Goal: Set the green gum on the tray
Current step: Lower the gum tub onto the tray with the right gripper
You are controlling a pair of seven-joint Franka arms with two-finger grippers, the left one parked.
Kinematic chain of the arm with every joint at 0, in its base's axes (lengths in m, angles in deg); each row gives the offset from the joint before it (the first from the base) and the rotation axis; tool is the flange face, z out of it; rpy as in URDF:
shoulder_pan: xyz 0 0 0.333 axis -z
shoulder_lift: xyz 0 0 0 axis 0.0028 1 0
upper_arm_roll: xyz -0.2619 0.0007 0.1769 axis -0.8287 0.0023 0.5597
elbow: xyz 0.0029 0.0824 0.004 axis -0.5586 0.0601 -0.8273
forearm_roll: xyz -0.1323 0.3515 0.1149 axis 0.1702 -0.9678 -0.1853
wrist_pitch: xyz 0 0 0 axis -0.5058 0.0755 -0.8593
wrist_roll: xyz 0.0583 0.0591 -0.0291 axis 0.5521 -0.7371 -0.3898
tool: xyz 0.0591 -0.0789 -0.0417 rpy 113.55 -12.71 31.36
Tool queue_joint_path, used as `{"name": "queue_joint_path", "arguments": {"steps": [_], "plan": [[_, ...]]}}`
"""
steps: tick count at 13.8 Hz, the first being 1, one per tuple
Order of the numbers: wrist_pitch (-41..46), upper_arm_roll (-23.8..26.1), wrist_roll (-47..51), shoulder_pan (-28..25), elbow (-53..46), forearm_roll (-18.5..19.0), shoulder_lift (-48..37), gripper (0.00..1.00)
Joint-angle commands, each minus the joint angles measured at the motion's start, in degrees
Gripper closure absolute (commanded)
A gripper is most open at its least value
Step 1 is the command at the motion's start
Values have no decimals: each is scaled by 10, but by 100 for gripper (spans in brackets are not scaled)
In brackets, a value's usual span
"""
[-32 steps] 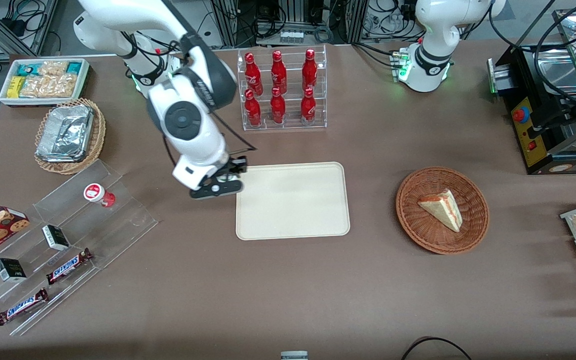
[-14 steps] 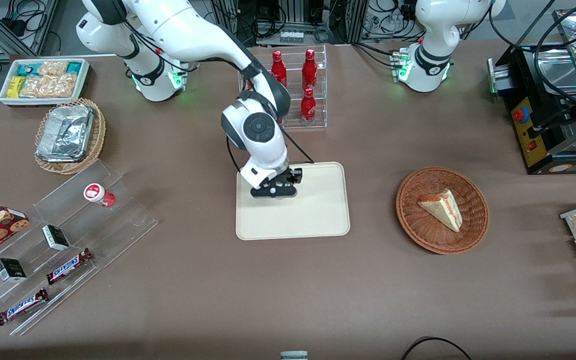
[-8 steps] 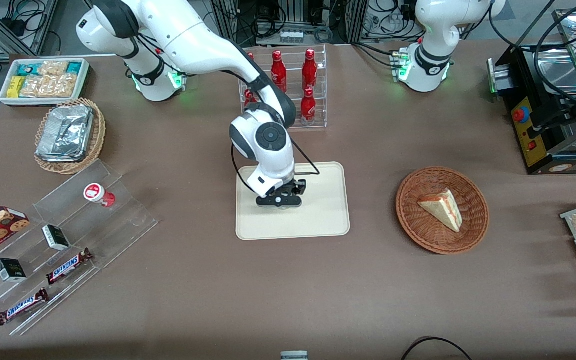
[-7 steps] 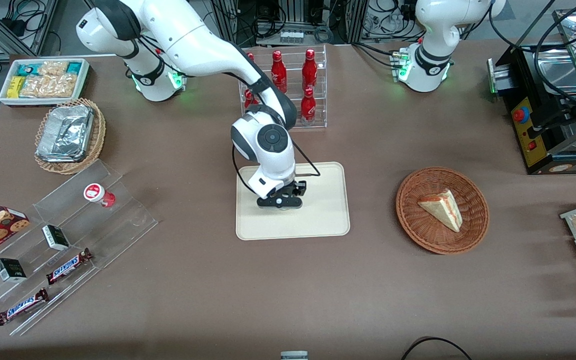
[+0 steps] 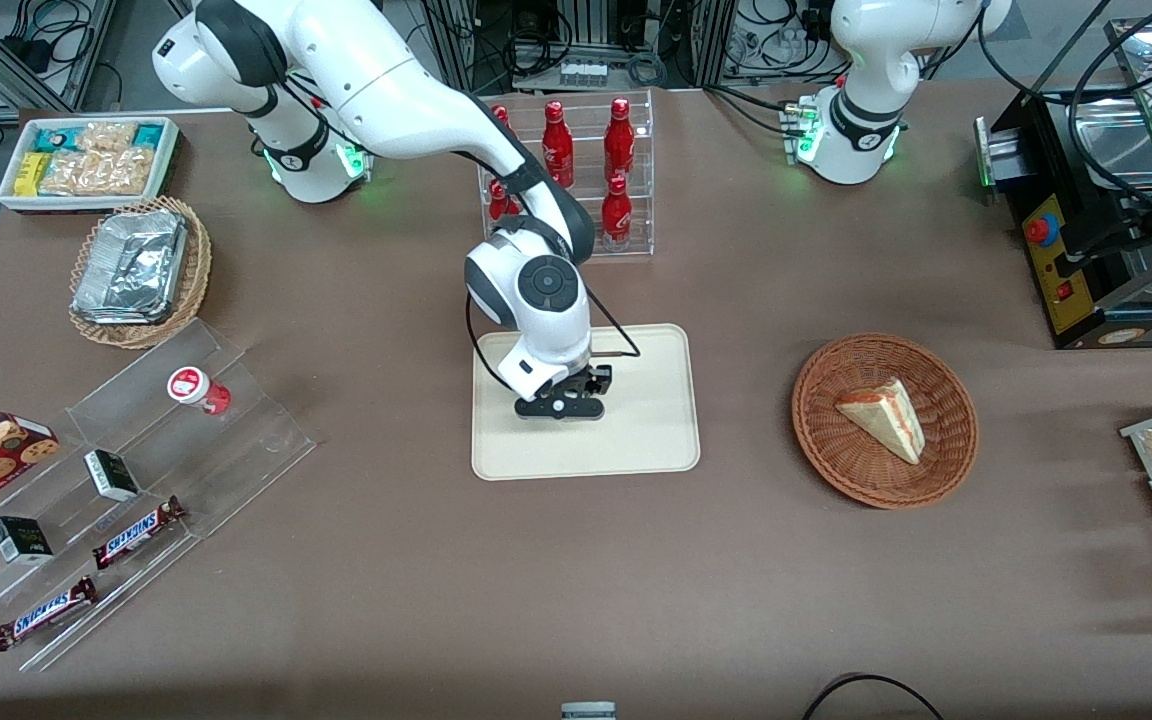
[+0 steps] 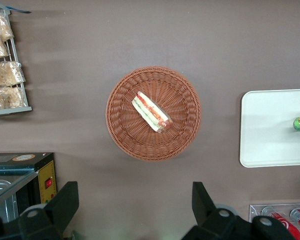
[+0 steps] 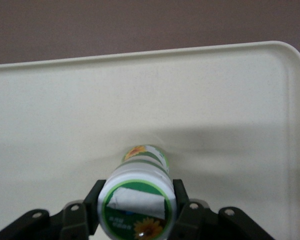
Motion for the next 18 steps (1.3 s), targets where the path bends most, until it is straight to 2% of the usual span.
{"name": "queue_joint_path", "arguments": {"steps": [1, 12, 18], "plan": [[-3, -5, 14, -3, -20, 9, 15, 1], [13, -4, -10, 3, -19, 46, -12, 0], [105, -6, -77, 25, -12, 42, -80, 0]]}}
